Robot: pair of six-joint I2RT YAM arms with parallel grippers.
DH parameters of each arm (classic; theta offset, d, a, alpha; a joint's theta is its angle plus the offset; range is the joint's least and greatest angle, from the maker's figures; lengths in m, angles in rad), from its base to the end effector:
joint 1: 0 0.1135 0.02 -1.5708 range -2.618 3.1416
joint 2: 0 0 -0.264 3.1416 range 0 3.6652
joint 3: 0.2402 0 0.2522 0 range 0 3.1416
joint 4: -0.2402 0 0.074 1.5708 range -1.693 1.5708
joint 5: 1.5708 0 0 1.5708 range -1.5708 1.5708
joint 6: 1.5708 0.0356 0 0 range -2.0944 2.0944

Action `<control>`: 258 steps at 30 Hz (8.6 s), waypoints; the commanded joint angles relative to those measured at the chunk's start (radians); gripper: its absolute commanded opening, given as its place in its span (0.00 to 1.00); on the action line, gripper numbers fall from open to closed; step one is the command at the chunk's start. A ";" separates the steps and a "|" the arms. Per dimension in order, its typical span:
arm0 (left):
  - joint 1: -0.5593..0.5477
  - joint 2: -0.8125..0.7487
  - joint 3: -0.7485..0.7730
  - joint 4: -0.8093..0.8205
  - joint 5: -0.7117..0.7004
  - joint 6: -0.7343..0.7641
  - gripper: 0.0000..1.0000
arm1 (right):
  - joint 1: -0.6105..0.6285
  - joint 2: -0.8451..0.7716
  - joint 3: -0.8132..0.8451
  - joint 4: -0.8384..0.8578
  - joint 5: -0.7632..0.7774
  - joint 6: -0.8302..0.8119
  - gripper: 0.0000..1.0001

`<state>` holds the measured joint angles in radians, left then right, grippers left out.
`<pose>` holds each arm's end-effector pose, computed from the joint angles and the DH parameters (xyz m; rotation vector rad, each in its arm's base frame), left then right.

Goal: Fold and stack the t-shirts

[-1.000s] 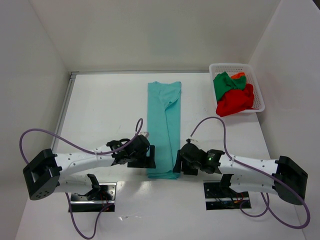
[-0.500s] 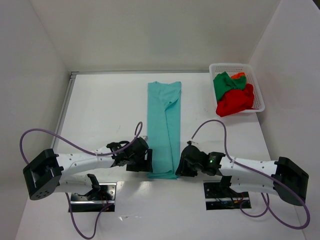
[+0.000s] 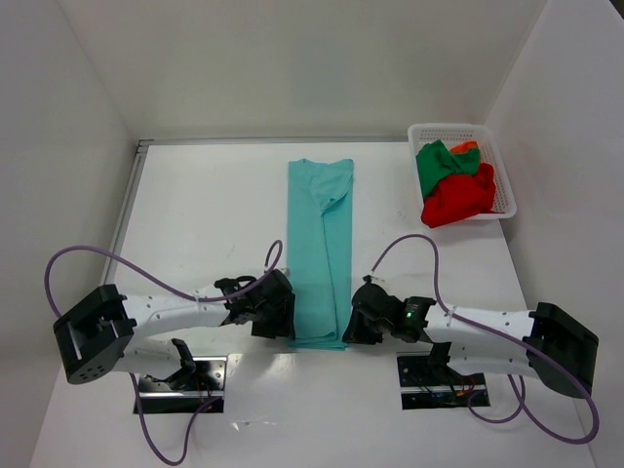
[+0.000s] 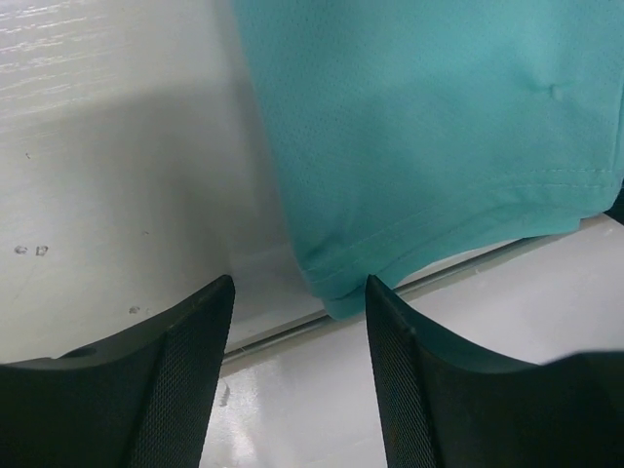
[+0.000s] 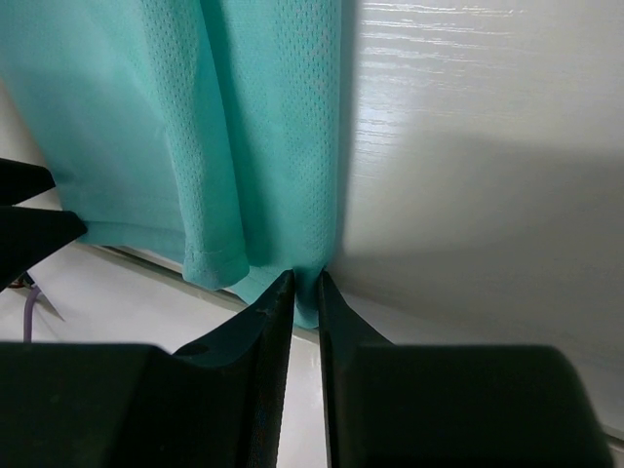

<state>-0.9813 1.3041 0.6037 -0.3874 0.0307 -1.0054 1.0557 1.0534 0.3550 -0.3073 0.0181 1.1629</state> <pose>0.1254 -0.1895 0.1591 -0.0235 2.8401 -0.6099 0.0864 0.1514 0.1388 0.1567 2.7827 0.7133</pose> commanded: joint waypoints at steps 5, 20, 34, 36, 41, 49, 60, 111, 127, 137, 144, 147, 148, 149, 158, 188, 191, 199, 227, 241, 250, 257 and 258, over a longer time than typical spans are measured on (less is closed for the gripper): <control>0.004 0.000 -0.012 0.036 -0.034 -0.064 0.55 | -0.002 -0.018 -0.001 0.002 0.031 0.018 0.19; 0.004 0.083 0.054 0.006 -0.028 -0.042 0.00 | -0.002 -0.018 0.051 -0.050 0.081 0.018 0.00; 0.246 0.015 0.272 -0.142 -0.040 0.169 0.00 | -0.261 -0.007 0.295 -0.161 0.102 -0.173 0.00; 0.295 0.024 0.312 -0.151 -0.002 0.229 0.00 | -0.295 0.046 0.343 -0.150 0.091 -0.222 0.00; 0.412 0.128 0.425 -0.151 0.070 0.332 0.00 | -0.376 0.172 0.447 -0.108 0.082 -0.299 0.00; 0.507 0.349 0.631 -0.169 0.153 0.465 0.00 | -0.509 0.364 0.628 -0.067 0.046 -0.423 0.00; 0.589 0.598 0.863 -0.188 0.236 0.554 0.00 | -0.579 0.583 0.806 -0.009 0.013 -0.480 0.00; 0.643 0.445 0.765 -0.045 0.360 0.559 0.00 | -0.562 0.608 0.751 0.192 -0.136 -0.568 0.11; 0.579 0.491 0.557 0.143 0.479 0.450 0.00 | -0.540 0.763 0.696 0.243 -0.214 -0.558 0.08; 0.579 0.590 0.604 0.153 0.479 0.452 0.00 | -0.540 0.846 0.765 0.243 -0.155 -0.568 0.07; 0.579 0.621 0.594 0.153 0.446 0.452 0.00 | -0.540 0.898 0.840 0.232 -0.077 -0.578 0.07; 0.579 0.641 0.585 0.153 0.446 0.452 0.00 | -0.540 0.919 0.863 0.232 -0.043 -0.588 0.07; 0.579 0.641 0.585 0.153 0.437 0.452 0.00 | -0.540 0.919 0.875 0.232 -0.032 -0.588 0.07; 0.579 0.652 0.585 0.153 0.437 0.452 0.00 | -0.540 0.919 0.875 0.232 -0.014 -0.588 0.07; 0.579 0.692 0.585 0.153 0.426 0.461 0.00 | -0.574 0.938 0.950 0.253 -0.004 -0.597 0.07; 0.667 0.547 0.758 0.084 0.452 0.493 0.26 | -0.701 0.717 0.885 0.270 -0.010 -0.629 0.32; 0.694 0.582 0.838 0.084 0.463 0.502 0.20 | -0.701 0.682 0.809 0.298 -0.049 -0.608 0.27; 0.719 0.721 0.942 0.107 0.501 0.511 0.00 | -0.701 0.715 0.780 0.320 -0.119 -0.589 0.11; 0.719 0.965 1.105 0.142 0.449 0.482 0.01 | -0.701 0.904 0.903 0.277 -0.125 -0.646 0.11; 0.783 0.629 0.874 0.200 0.583 0.501 0.70 | -0.701 0.688 0.836 0.166 -0.083 -0.675 0.35; 0.771 0.485 0.598 0.176 0.560 0.534 0.76 | -0.701 0.568 0.635 0.148 -0.213 -0.644 0.84; 0.753 0.416 0.413 0.225 0.535 0.473 0.76 | -0.659 0.540 0.538 0.151 -0.224 -0.602 1.00; 0.753 0.416 0.403 0.225 0.535 0.473 0.76 | -0.658 0.530 0.515 0.160 -0.233 -0.601 1.00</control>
<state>-0.2317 1.7947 1.0241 -0.2096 0.5648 -0.5190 0.3820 1.6394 0.9047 -0.1574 -0.1894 0.5419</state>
